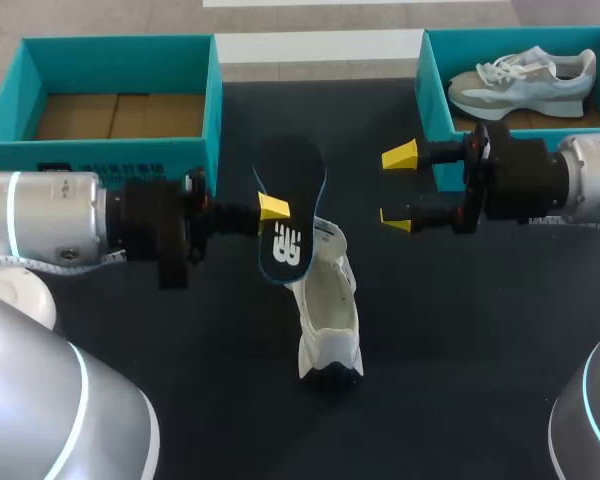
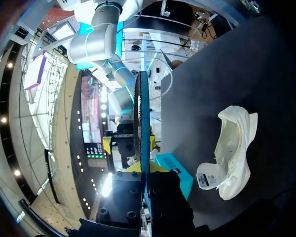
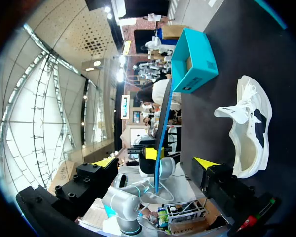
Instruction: Take the shoe out of the shoebox, open the shoe tongue, remove and reinsert the insole, then place the shoe into the shoebox
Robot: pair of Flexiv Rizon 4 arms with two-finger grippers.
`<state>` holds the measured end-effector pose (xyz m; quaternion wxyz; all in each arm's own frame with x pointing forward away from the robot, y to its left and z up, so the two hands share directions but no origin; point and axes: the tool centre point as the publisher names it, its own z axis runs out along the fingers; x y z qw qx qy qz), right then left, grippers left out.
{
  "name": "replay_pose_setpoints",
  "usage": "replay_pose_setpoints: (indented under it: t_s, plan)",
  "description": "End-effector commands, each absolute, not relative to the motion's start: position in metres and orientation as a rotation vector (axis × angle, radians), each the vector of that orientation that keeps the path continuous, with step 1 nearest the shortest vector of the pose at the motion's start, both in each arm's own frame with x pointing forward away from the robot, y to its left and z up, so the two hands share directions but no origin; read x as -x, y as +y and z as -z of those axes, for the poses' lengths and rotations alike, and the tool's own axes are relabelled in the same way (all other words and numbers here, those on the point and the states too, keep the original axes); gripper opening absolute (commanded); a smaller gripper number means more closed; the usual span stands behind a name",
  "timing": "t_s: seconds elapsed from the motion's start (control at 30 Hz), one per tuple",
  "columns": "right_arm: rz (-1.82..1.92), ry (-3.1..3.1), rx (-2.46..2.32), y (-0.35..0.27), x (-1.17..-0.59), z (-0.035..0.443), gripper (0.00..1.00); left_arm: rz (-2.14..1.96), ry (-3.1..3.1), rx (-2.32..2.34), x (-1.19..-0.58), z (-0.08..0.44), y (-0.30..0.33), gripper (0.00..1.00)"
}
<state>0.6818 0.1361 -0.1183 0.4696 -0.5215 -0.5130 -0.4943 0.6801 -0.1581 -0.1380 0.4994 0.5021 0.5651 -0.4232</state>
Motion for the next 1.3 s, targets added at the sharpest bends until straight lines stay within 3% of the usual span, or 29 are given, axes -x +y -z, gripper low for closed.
replay_pose_setpoints:
  t_s: [0.03,0.5,0.57,0.6,0.67,0.83,1.03,1.13,1.27,1.3]
  plan:
    - [1.200,-1.258,1.267,0.141,-0.684,0.120,1.00,0.998,1.331,-1.227,-0.673,0.138,-0.168,0.00]
    - [1.180,-1.246,1.254,0.169,-0.711,0.134,1.00,1.023,1.287,-1.244,-0.656,0.136,-0.204,0.00]
    - [1.180,-1.243,1.247,0.172,-0.712,0.134,0.71,1.024,1.285,-1.243,-0.657,0.137,-0.208,0.00]
    - [1.180,-1.245,1.237,0.174,-0.713,0.134,0.67,1.013,1.285,-1.248,-0.657,0.138,-0.210,0.00]
    - [1.177,-1.246,1.229,0.177,-0.714,0.134,0.51,0.999,1.285,-1.258,-0.659,0.140,-0.214,0.00]
    - [1.176,-1.240,1.221,0.180,-0.714,0.136,0.39,0.985,1.287,-1.255,-0.662,0.141,-0.217,0.00]
    - [1.174,-1.229,1.212,0.185,-0.712,0.138,0.36,0.959,1.286,-1.249,-0.665,0.140,-0.218,0.00]
    - [1.174,-1.225,1.210,0.186,-0.711,0.138,0.20,0.956,1.286,-1.254,-0.668,0.141,-0.217,0.00]
    - [1.169,-1.225,1.206,0.187,-0.711,0.138,0.15,0.940,1.296,-1.248,-0.671,0.142,-0.215,0.00]
    - [1.169,-1.225,1.206,0.187,-0.711,0.138,0.08,0.941,1.296,-1.247,-0.672,0.142,-0.214,0.00]
